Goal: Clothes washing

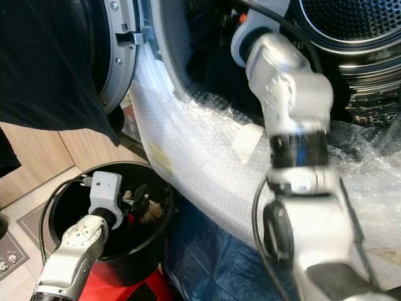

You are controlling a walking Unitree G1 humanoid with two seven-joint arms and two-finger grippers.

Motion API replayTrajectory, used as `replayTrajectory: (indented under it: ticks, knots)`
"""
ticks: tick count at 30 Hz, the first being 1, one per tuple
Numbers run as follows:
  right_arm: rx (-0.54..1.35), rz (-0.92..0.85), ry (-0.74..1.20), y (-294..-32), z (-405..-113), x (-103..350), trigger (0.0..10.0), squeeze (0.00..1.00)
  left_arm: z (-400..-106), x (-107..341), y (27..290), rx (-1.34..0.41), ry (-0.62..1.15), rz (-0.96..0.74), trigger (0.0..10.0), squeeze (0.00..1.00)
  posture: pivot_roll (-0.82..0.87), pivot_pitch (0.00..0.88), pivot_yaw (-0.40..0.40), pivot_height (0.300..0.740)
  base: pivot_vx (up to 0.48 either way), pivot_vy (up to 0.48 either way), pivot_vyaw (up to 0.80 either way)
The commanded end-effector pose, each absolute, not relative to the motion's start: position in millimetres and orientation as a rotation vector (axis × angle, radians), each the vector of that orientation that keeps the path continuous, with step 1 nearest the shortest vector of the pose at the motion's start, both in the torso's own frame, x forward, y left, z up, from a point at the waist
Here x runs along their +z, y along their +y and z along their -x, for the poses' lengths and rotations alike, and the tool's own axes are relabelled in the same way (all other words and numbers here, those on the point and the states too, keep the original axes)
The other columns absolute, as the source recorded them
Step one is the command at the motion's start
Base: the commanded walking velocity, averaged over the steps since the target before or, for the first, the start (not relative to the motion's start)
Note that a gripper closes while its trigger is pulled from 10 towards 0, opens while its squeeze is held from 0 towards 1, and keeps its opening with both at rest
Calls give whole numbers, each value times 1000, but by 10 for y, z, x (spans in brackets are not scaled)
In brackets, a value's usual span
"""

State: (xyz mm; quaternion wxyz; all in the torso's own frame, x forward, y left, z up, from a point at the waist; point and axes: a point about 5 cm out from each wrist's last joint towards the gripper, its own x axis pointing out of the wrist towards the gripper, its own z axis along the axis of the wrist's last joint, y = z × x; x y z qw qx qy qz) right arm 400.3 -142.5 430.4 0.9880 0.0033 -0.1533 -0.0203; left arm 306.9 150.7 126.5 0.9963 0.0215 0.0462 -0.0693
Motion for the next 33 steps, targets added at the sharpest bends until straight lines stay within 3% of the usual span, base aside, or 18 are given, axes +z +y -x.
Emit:
replayTrajectory:
  ticks: [1, 7, 12, 13, 20, 25, 27, 29, 33]
  knots:
    - [-74, 1, -317, -1453, -4019, 4302, 10000, 0, -3074, 1299, 1491, -141, 83, -52, 10000, 0, 107, 0, -45, 740, 0, 0, 0]
    - [-91, 7, -325, -1444, -4070, 4323, 10000, 0, -3075, 1299, 1492, -142, 83, -52, 10000, 0, 107, 0, -45, 740, 0, 0, 0]
    - [-316, -24, -307, -1691, -4101, 4056, 10000, 0, -3031, 1256, 1445, -150, 96, -35, 10000, 0, 84, 22, -48, 740, 0, 0, 0]
    - [-425, -11, -339, -1872, -4076, 4076, 10000, 0, -3029, 1255, 1437, -151, 97, -33, 10000, 0, 83, 21, -48, 740, 0, 0, 0]
    - [-410, -7, -367, -2049, -4056, 4231, 10000, 0, -3053, 1274, 1424, -155, 91, -35, 10000, 0, 96, 15, -45, 740, 0, 0, 0]
    - [-622, -141, -432, -2544, -3831, 4502, 10000, 0, -3055, 1304, 1453, -141, 79, -36, 10000, 0, 107, 12, -50, 740, 0, 0, 0]
    - [-611, -211, -464, -2583, -3790, 4577, 10000, 0, -3051, 1301, 1459, -139, 79, -36, 10000, 0, 119, 16, -54, 740, 0, 0, 0]
    - [-522, -174, -489, -2454, -3805, 4663, 10000, 0, -3047, 1301, 1463, -138, 80, -36, 10000, 0, 113, 22, -52, 740, 0, 0, 0]
    - [-155, -92, -397, -1776, -4037, 4471, 10000, 0, -3047, 1297, 1458, -144, 85, -37, 10000, 0, 92, 42, -39, 740, 0, 0, 0]
